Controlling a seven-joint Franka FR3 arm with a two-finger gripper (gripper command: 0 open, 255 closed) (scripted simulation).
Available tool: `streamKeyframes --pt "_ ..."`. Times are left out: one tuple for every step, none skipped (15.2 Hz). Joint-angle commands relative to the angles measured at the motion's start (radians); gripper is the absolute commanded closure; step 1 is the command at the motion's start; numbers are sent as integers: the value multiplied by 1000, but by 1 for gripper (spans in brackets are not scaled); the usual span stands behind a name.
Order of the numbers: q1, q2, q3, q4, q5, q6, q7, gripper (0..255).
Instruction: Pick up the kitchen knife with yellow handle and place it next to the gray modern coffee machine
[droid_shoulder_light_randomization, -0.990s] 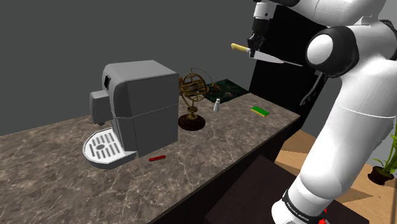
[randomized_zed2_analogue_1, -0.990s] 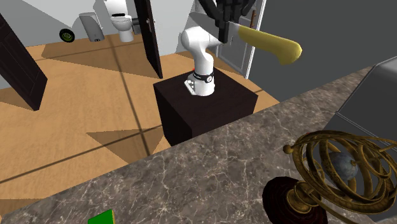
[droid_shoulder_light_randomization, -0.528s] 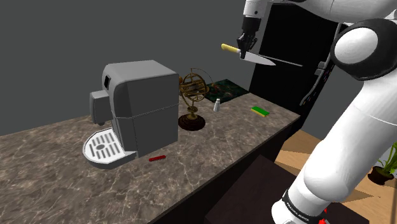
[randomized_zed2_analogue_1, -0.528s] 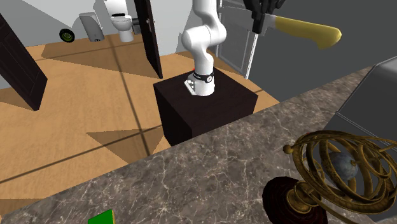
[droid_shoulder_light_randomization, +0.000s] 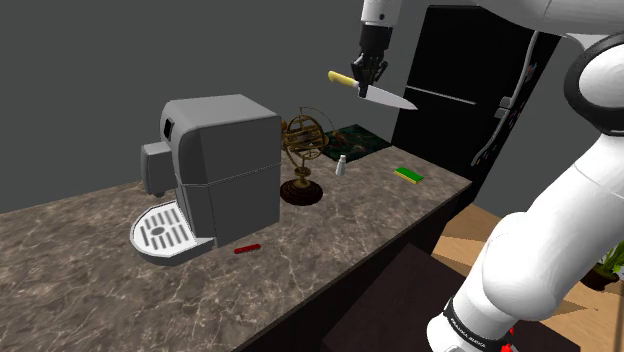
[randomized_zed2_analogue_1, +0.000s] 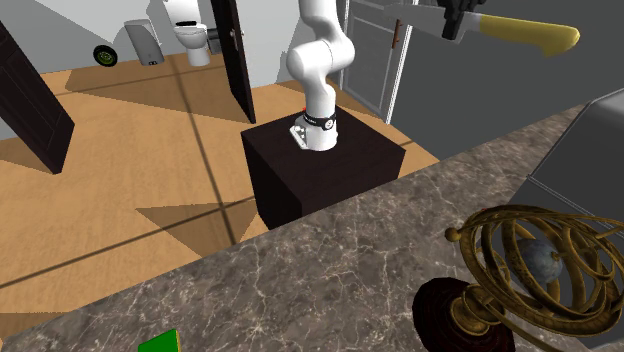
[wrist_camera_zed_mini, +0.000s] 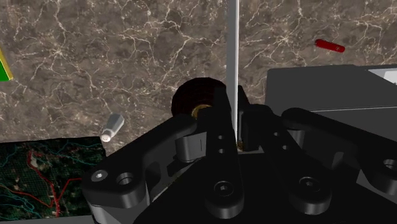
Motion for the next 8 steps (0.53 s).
streamKeyframes --pt "18 -1 29 -1 3 -1 50 255" --pt "29 -6 44 -7 5 -1 76 255" --pt "38 -9 60 -11 6 -1 101 255" --pt "48 -12 75 -14 8 0 127 255" --pt "58 -13 91 -15 11 0 152 255" --pt "68 -13 106 -16 13 0 177 255" --pt "78 -12 121 -15 15 -1 202 255" --pt "87 -10 136 -13 18 -1 227 255"
